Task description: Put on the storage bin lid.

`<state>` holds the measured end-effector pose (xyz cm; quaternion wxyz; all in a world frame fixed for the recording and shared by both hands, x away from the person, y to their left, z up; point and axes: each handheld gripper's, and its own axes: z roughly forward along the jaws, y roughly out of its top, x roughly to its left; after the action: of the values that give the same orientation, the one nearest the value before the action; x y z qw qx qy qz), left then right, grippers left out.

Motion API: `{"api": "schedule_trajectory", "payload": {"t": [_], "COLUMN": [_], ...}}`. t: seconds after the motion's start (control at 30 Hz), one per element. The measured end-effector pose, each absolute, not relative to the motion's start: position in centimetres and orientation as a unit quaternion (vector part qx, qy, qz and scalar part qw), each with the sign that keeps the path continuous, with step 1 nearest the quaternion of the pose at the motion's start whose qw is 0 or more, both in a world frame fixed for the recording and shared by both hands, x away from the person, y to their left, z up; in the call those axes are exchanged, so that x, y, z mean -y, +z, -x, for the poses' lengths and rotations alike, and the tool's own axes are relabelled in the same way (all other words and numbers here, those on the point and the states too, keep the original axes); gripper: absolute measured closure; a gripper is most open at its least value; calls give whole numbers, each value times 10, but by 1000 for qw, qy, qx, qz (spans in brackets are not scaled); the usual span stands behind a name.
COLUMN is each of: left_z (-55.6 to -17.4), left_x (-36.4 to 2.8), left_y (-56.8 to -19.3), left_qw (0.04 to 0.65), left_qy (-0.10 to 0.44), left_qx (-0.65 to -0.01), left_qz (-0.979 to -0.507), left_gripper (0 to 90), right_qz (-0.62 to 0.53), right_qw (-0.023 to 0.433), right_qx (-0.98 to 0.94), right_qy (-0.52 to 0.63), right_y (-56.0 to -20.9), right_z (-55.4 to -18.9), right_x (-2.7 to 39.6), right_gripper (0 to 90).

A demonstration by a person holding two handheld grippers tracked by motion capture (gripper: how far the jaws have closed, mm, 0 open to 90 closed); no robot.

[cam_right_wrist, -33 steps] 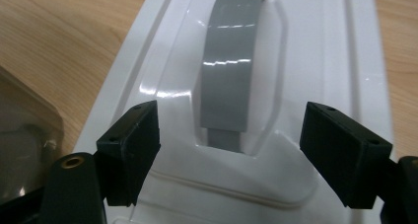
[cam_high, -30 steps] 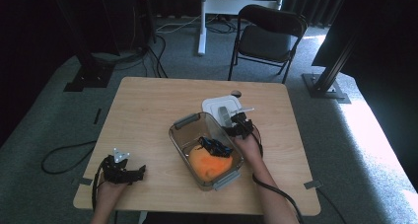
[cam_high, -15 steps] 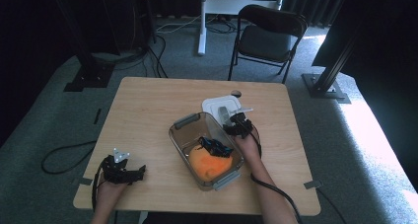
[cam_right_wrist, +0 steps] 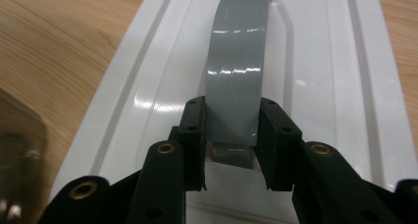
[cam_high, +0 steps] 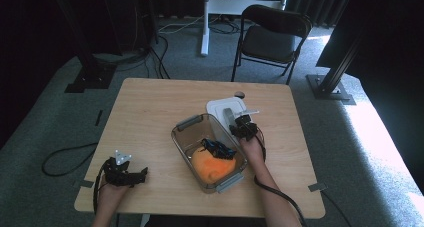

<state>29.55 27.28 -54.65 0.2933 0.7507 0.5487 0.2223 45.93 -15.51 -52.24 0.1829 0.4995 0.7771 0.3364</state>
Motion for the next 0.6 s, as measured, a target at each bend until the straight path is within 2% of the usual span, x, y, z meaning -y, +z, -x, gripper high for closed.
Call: {"api": "schedule_trajectory", "payload": {"t": [0.6], "left_z": [-295], "left_x": [-273], "left_y": [-546], "left_qw": [293], "left_qy": [222], "left_qx": [-549], "left_qz": [-751], "left_gripper": [9], "right_qz": [-505], "right_qw": [188], "right_qx": [-758], "right_qy": [368], "right_y": [-491], "right_z": [-434], "right_x": [190], "right_gripper": [674]}}
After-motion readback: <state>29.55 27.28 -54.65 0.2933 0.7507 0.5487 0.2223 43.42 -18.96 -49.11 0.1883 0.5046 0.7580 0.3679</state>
